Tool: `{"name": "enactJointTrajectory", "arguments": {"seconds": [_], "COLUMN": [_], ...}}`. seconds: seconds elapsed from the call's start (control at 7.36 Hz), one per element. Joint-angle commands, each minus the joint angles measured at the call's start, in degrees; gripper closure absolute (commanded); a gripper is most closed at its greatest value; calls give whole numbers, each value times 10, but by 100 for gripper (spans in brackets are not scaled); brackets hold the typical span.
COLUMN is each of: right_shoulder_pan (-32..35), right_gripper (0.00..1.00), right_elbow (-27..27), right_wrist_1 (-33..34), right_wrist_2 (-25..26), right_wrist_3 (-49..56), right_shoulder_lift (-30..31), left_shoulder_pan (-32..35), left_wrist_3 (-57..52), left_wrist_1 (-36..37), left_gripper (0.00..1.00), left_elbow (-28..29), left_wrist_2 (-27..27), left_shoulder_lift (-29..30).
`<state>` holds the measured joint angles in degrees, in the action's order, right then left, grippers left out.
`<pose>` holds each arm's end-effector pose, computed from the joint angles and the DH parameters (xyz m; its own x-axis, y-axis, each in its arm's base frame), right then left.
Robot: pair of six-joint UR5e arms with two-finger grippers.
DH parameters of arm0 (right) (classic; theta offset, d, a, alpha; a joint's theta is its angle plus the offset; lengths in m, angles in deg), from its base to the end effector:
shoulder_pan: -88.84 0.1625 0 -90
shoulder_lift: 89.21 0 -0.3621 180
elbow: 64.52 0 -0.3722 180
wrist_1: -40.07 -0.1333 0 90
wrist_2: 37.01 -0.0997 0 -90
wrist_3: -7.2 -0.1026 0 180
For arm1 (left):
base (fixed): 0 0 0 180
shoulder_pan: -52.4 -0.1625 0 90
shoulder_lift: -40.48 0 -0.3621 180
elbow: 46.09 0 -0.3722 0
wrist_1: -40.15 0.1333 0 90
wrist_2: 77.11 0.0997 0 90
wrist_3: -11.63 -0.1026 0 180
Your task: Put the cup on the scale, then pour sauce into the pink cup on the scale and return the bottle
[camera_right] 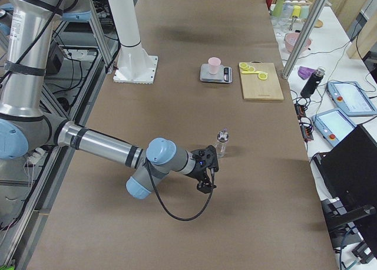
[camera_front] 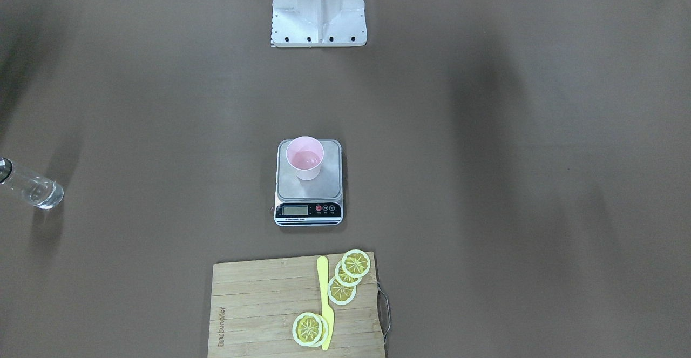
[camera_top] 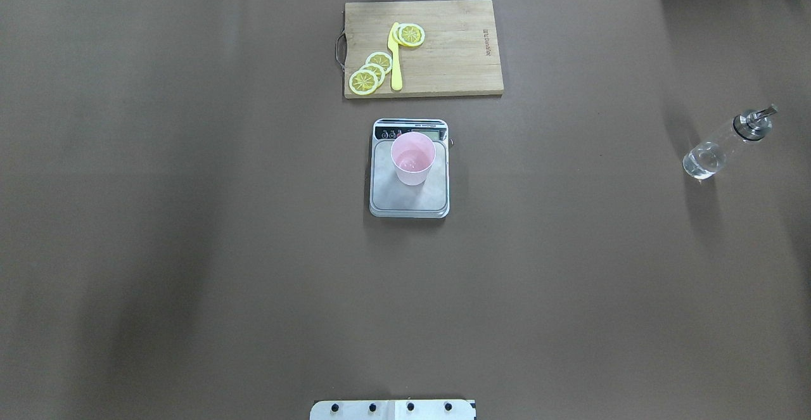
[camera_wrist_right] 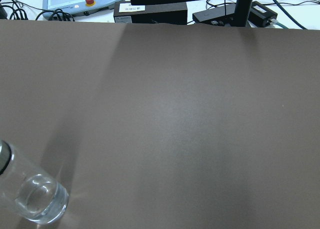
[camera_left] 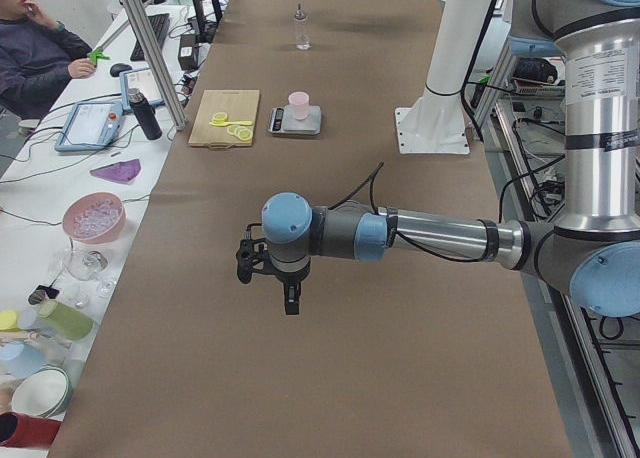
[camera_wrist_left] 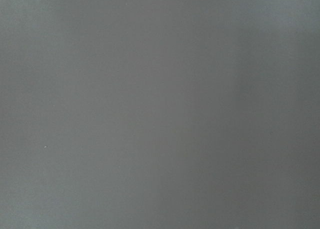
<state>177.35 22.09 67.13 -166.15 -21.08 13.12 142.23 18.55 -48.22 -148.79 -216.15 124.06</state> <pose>0.0579 -0.4087 0.5980 0.6806 -0.1039 0.7253 -0.3461 0.8269 0.4432 -0.0545 -0.4345 0.5406 0.6509 -0.0574 -0.7570 0.0760 0.9971 -0.0102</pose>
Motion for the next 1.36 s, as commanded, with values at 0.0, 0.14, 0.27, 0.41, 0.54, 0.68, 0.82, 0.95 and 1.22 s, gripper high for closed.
{"name": "enactJointTrajectory", "arguments": {"seconds": [0.0, 0.14, 0.27, 0.41, 0.54, 0.68, 0.82, 0.95, 1.22], "right_shoulder_pan": [-16, -27, -32, -29, -19, -15, -5, -5, -5], "right_gripper": [0, 0, 0, 0, 0, 0, 0, 0, 0], "right_elbow": [7, 12, 22, 41, 68, 99, 109, 121, 136], "right_wrist_1": [96, 142, 216, 322, 445, 561, 624, 673, 715], "right_wrist_2": [-6, -7, -7, -7, -6, 4, -2, -6, -17], "right_wrist_3": [15, 17, 52, 127, 191, 244, 270, 272, 272], "right_shoulder_lift": [-26, -43, -62, -67, -89, -102, -112, -111, -90], "left_shoulder_pan": [0, 0, 0, 0, 0, 0, 0, 0, 0], "left_wrist_3": [-1, -1, -1, -1, -1, -2, -2, -2, -1], "left_wrist_1": [0, 0, 0, 1, 1, 1, 1, 1, 2], "left_gripper": [2, 2, 2, 2, 2, 2, 2, 2, 2], "left_elbow": [0, 0, 0, 1, 1, 2, 3, 4, 4], "left_wrist_2": [1, 1, 4, 4, 5, 5, 6, 7, 7], "left_shoulder_lift": [0, 0, 0, 0, 0, 0, 0, 0, 0]}}
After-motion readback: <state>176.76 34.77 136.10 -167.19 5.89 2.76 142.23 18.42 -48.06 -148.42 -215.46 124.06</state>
